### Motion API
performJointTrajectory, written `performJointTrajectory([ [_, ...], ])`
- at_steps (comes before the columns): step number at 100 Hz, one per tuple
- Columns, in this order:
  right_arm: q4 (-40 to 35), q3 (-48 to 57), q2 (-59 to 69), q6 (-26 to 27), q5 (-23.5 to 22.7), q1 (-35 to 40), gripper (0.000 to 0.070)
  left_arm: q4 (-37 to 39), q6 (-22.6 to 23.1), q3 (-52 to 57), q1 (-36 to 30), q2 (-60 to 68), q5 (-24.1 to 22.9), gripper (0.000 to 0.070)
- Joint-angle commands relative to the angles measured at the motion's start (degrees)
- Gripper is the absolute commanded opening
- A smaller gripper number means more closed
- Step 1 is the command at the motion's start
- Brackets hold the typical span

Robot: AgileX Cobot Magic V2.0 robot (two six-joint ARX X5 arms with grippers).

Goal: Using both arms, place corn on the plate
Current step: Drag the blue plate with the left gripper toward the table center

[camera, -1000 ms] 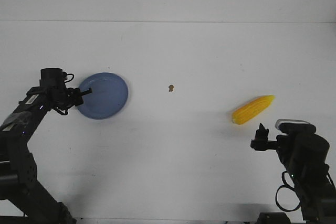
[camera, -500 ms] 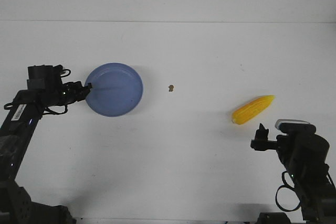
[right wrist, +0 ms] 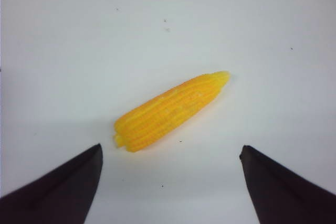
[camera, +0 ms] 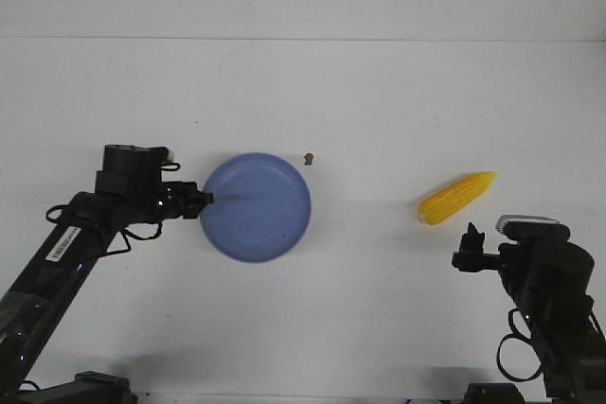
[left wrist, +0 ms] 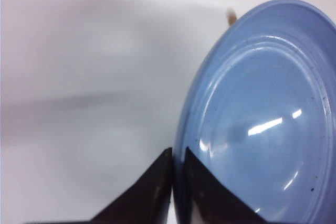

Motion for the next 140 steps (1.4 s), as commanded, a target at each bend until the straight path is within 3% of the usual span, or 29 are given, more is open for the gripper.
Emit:
performJointTrajectory([
  [1, 0.6, 0.7, 0.1, 0.2, 0.0, 0.0, 0.0554, 1.8, -0.7, -0.8, -2.7, 0.0, 0.6, 0.0007],
  [32, 0.6, 0.7, 0.1, 0.2, 0.0, 0.0, 0.0554, 12.0, -7.6, -9.3, -12.1, 0.2, 0.6, 0.0007],
  [119, 0.5, 0.7, 0.1, 0.2, 0.0, 0.0, 0.0554, 17.5, -8.7, -11.8, -17.1, 10.0, 0.1, 0.0019],
  [123, 0.5, 0.7, 0.1, 0.2, 0.0, 0.1, 0.0554, 17.5, -8.7, -11.8, -17.1, 10.0, 0.1, 0.0036],
  [134, 0.5, 0.7, 0.1, 0.2, 0.0, 0.0, 0.0554, 17.3, -8.7, -11.8, -17.0, 10.0, 0.1, 0.0187],
  [140, 0.5, 0.7, 0.1, 0.2, 0.0, 0.0, 0.0554, 17.3, -8.7, -11.8, -17.0, 10.0, 0.1, 0.0231],
])
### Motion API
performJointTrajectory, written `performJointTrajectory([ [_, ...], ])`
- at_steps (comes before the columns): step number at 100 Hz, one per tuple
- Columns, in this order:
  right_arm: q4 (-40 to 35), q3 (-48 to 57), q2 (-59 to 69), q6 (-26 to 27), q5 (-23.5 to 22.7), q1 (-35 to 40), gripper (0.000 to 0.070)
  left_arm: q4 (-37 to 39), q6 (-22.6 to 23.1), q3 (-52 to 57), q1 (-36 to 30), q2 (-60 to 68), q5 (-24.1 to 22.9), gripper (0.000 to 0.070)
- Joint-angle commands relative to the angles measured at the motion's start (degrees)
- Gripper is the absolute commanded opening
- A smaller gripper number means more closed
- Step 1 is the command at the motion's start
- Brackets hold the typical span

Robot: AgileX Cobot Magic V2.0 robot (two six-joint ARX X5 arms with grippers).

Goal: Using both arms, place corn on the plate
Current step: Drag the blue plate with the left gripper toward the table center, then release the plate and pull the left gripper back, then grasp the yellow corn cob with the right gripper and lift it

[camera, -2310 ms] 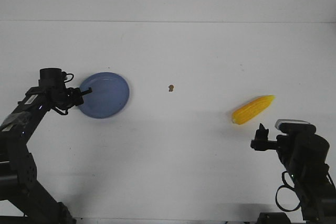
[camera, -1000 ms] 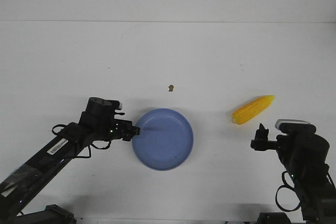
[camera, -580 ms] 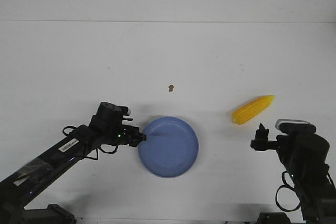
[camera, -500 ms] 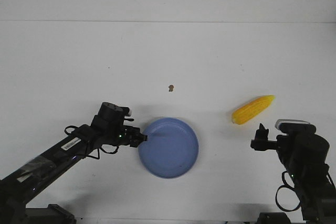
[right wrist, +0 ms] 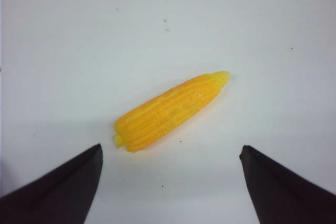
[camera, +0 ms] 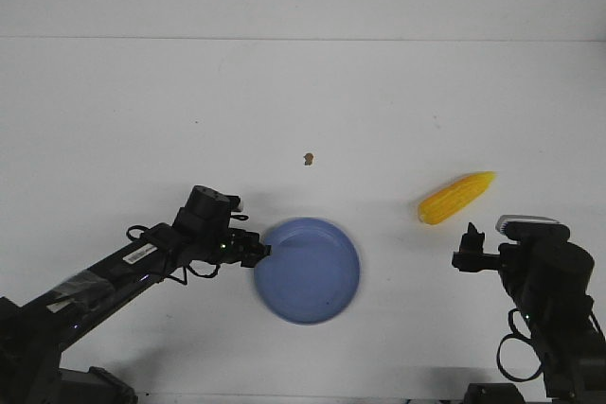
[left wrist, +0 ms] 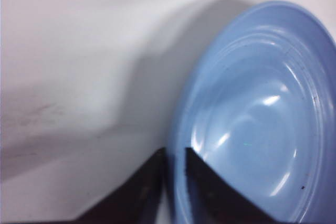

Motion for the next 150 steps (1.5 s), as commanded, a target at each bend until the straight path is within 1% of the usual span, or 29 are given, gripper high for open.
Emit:
performJointTrajectory([
  [1, 0.5, 0.7, 0.1, 0.2, 0.0, 0.0, 0.0554, 0.0, -0.4, 0.3, -0.3, 0.9, 0.1, 0.0232],
  [7, 0.6, 0.7, 0.1, 0.2, 0.0, 0.0, 0.0554, 0.0, -0.4, 0.3, -0.3, 0.9, 0.1, 0.0234],
  [10, 0.6, 0.7, 0.1, 0.2, 0.0, 0.0, 0.0554, 0.1, -0.4, 0.3, -0.3, 0.9, 0.1, 0.0247],
  [21, 0.5, 0.7, 0.1, 0.2, 0.0, 0.0, 0.0554, 0.5, -0.4, 0.3, -0.3, 0.9, 0.1, 0.0393],
  [31, 0.5, 0.7, 0.1, 0.2, 0.0, 0.0, 0.0554, 1.1, 0.5, 0.3, -0.1, 0.7, 0.1, 0.0470],
  [48, 0.6, 0.7, 0.1, 0.2, 0.0, 0.0, 0.0554, 1.2, 3.5, 0.3, 1.7, -1.4, 0.1, 0.0473],
  [62, 0.6, 0.7, 0.1, 0.2, 0.0, 0.0, 0.0554, 1.5, 7.6, 0.3, 5.0, -6.3, 0.0, 0.0472],
  [69, 0.6, 0.7, 0.1, 0.2, 0.0, 0.0, 0.0554, 1.5, 9.7, 0.3, 7.2, -9.5, -0.7, 0.0472],
  [80, 0.6, 0.7, 0.1, 0.2, 0.0, 0.1, 0.0554, 0.2, 13.3, 0.4, 10.7, -15.0, -4.9, 0.0472],
  [89, 0.8, 0.7, 0.1, 0.2, 0.0, 0.0, 0.0554, -1.7, 17.2, 0.4, 13.4, -19.2, -9.9, 0.0472],
  [97, 0.9, 0.7, 0.1, 0.2, 0.0, 0.0, 0.0554, -3.6, 20.5, 0.4, 15.3, -22.4, -15.4, 0.0472],
  [106, 1.0, 0.7, 0.1, 0.2, 0.0, 0.0, 0.0554, -4.7, 21.0, 0.4, 16.4, -25.0, -20.6, 0.0472],
  [113, 1.0, 0.7, 0.1, 0.4, -0.1, 0.1, 0.0554, -5.4, 22.0, 0.4, 16.9, -26.3, -22.8, 0.0472],
  [126, 1.0, 0.7, 0.3, 1.1, -0.1, 0.1, 0.0554, -5.8, 22.0, 0.4, 16.9, -27.1, -22.9, 0.0472],
  [137, 2.1, 0.7, 2.6, 3.0, 0.0, 0.0, 0.0554, -5.8, 22.0, 0.4, 16.9, -27.1, -22.9, 0.0472],
  [150, 7.3, 0.7, 8.2, 5.7, 0.5, -0.1, 0.0554, -5.8, 21.9, 0.4, 16.9, -27.1, -22.9, 0.0472],
])
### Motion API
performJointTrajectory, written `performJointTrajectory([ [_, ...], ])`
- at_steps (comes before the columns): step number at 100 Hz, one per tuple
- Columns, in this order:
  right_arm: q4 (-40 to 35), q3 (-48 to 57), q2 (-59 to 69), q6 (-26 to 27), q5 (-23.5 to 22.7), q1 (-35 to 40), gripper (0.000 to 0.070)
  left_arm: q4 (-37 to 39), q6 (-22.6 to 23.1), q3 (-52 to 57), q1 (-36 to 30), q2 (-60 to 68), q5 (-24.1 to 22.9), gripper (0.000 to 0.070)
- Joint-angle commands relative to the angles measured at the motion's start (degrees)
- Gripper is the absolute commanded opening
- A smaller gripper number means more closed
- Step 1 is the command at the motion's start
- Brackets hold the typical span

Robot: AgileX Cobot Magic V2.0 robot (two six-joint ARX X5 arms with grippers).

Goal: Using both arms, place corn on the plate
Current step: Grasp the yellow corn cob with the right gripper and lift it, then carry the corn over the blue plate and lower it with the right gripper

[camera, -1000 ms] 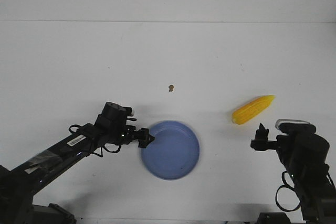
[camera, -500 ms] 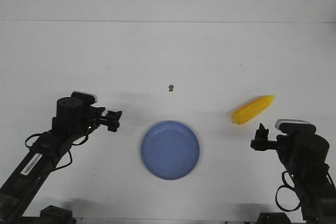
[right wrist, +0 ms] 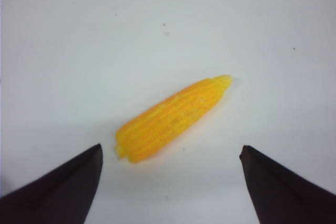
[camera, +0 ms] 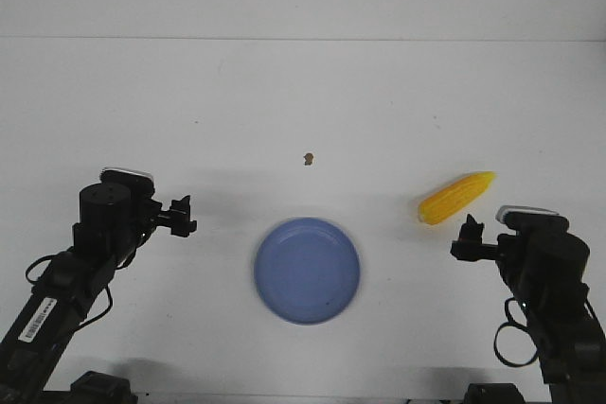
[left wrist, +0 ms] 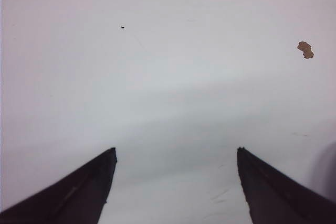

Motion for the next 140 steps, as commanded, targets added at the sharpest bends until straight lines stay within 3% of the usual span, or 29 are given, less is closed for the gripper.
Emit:
performJointTrajectory([
  [1, 3.3, 0.7, 3.6, 3.0, 0.3, -0.1, 0.0553, 0.2, 0.6, 0.4, 0.0, 0.4, -0.3, 0.0472],
  [14, 8.7, 1.6, 12.4, 6.6, 0.3, -1.0, 0.0553, 0.3, 0.6, 0.4, 0.0, 0.4, -0.3, 0.0472],
  [52, 12.8, 9.0, 36.0, 12.8, -0.5, -5.2, 0.0553, 0.2, 0.5, 0.4, 0.0, 0.4, -0.3, 0.0472],
  [73, 14.8, 9.6, 42.8, 14.6, -4.7, -5.6, 0.0553, 0.3, 0.5, 0.4, 0.0, 0.4, -0.3, 0.0472],
  [108, 15.7, 9.6, 47.4, 15.7, -7.9, -5.5, 0.0547, 0.3, 0.5, 0.4, 0.0, 0.4, -0.3, 0.0472],
  [115, 15.7, 9.6, 47.4, 15.7, -8.7, -5.5, 0.0473, 0.3, 0.5, 0.4, 0.0, 0.4, -0.3, 0.0472],
  [128, 15.7, 9.6, 47.4, 15.6, -12.2, -5.5, 0.0202, 0.3, 0.5, 0.4, 0.0, 0.4, -0.3, 0.0472],
  [132, 15.7, 9.6, 47.4, 15.6, -12.8, -5.5, 0.0165, 0.3, 0.5, 0.4, 0.0, 0.4, -0.3, 0.0472],
  [140, 15.7, 9.6, 47.4, 15.4, -13.9, -5.5, 0.0157, 0.3, 0.5, 0.4, 0.0, 0.4, -0.3, 0.0472],
])
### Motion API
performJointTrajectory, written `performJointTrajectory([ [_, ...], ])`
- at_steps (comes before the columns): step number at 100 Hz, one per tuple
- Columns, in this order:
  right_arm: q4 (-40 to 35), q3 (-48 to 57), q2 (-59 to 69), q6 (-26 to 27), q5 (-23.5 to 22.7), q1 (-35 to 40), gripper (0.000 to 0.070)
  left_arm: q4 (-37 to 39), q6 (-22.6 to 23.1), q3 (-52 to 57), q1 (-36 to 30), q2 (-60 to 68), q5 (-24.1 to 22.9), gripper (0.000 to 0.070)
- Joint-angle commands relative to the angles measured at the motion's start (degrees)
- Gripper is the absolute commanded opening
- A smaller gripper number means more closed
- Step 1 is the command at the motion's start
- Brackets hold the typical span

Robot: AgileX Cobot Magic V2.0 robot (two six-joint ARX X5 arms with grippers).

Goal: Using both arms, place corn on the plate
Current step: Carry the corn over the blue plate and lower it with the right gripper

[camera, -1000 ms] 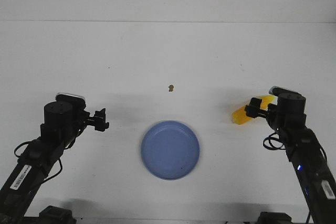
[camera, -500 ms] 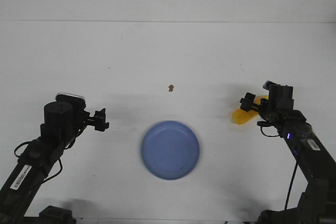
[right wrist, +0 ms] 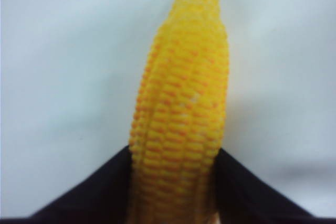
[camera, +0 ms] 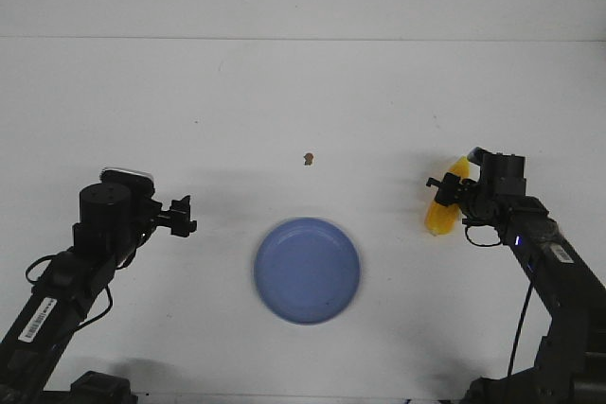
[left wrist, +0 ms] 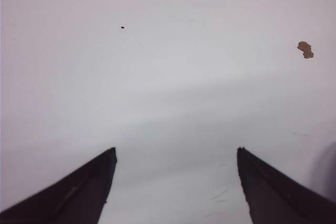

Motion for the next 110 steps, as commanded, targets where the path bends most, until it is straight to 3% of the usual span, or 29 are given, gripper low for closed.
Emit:
performJointTrajectory([
  [1, 0.4, 1.1, 1.1, 0.0, -1.2, 0.1, 0.0157, 0.3, 0.5, 0.4, 0.0, 0.4, -0.2, 0.0472],
  [18, -0.5, 1.1, -2.5, -1.0, -7.4, 0.9, 0.0157, 0.3, 0.4, 0.4, 0.0, 0.4, -0.3, 0.0472],
  [35, -3.9, 1.1, -10.6, -2.0, -8.2, 6.5, 0.0158, 0.3, 0.5, 0.4, 0.0, 0.4, -0.3, 0.0472],
  [58, -8.8, 1.1, -16.5, -2.7, -8.0, 20.8, 0.0158, 0.3, 0.5, 0.4, 0.0, 0.4, -0.3, 0.0472],
  [80, -9.7, 1.1, -14.1, -2.5, 0.9, 35.2, 0.0158, 0.3, 0.5, 0.4, 0.0, 0.4, -0.3, 0.0472],
  [110, -8.2, 1.1, -6.9, -1.4, 4.4, 44.6, 0.0182, 0.3, 0.4, 0.4, 0.0, 0.4, -0.3, 0.0472],
])
